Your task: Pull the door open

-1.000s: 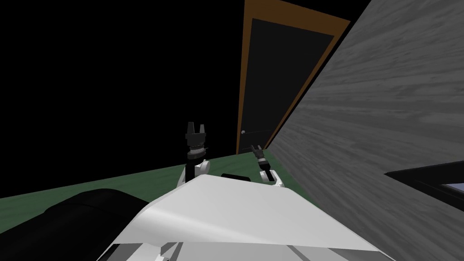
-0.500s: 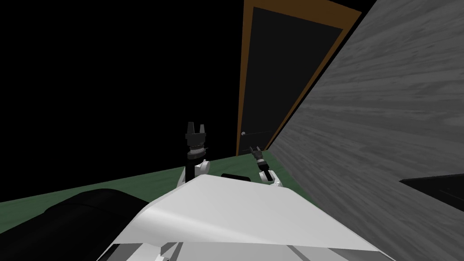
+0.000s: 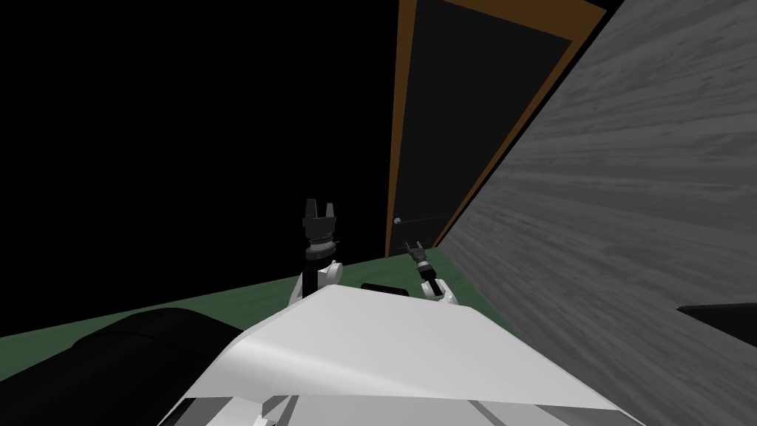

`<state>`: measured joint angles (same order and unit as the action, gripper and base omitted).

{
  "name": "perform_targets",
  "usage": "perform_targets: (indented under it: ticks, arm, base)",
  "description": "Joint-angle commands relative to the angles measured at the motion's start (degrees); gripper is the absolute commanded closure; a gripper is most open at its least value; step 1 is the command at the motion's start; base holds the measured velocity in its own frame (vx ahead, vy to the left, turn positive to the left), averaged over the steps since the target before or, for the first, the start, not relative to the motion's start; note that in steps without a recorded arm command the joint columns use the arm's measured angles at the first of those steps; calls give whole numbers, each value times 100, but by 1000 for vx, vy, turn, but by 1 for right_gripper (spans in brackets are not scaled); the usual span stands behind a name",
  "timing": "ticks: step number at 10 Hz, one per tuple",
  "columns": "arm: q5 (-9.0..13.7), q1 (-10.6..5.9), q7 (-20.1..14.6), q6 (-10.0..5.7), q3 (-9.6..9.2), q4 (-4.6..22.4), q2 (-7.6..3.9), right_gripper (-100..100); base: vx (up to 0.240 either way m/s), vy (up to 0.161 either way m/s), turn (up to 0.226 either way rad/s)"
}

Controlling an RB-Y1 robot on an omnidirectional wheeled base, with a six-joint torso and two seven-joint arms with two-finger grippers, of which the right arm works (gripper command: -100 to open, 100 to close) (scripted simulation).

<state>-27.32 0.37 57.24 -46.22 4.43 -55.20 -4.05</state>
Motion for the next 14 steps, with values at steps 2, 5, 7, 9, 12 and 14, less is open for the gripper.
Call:
perform_targets:
  ticks: [2, 5, 7, 9, 12, 14]
  arm:
    - [-101, -122, 256, -82, 43, 367, 23, -100]
    - [-205, -251, 511, -161, 87, 742, 63, -100]
    - [-266, -326, 660, -208, 112, 961, 90, -100]
    - [-343, -422, 850, -267, 144, 1241, 130, -100]
    - [-253, -353, 910, -217, 368, 1262, 52, -100]
    - [-190, -332, 1006, -190, 569, 1346, 26, -100]
  base:
    - [132, -1, -14]
    - [107, 5, -12]
    - [140, 0, -15]
    - [140, -16, -20]
    - [-27, 45, 193]
    - [-71, 86, 210]
